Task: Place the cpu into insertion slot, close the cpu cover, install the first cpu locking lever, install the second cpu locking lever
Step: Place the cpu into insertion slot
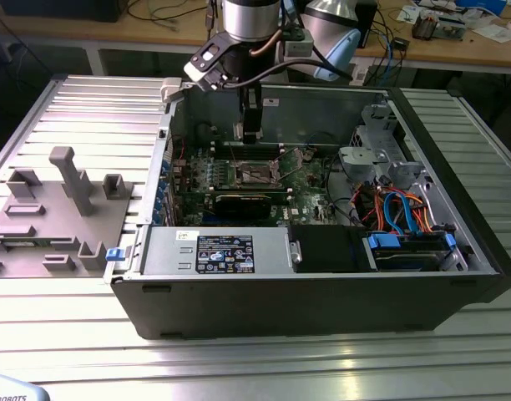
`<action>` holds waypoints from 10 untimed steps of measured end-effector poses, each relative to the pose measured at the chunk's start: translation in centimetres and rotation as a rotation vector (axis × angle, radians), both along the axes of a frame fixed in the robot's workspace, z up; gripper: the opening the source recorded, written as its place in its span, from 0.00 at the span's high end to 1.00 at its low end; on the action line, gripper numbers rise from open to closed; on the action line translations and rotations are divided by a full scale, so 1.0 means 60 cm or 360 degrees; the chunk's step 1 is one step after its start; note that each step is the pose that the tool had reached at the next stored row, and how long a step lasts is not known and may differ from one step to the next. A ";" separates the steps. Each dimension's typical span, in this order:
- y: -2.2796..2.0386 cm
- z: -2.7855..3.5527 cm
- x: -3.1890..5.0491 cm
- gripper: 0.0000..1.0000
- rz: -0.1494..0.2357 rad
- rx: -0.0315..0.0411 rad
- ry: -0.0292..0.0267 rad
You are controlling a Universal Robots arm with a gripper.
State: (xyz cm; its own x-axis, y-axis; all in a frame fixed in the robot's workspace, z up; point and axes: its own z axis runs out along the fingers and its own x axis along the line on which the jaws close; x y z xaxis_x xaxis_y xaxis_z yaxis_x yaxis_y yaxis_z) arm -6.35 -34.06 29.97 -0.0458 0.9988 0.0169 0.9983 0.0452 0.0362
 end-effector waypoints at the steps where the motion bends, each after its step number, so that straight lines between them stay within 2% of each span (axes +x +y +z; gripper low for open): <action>1: 0.0000 0.000 0.000 0.45 0.0000 0.0000 0.00000; 10: 0.0000 -0.005 0.000 0.45 0.0000 0.0000 0.00001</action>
State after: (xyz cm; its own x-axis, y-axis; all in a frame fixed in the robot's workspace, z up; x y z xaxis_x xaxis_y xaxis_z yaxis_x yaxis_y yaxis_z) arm -6.35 -34.06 29.70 -0.0458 0.9988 0.0169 0.9983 0.0452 0.0362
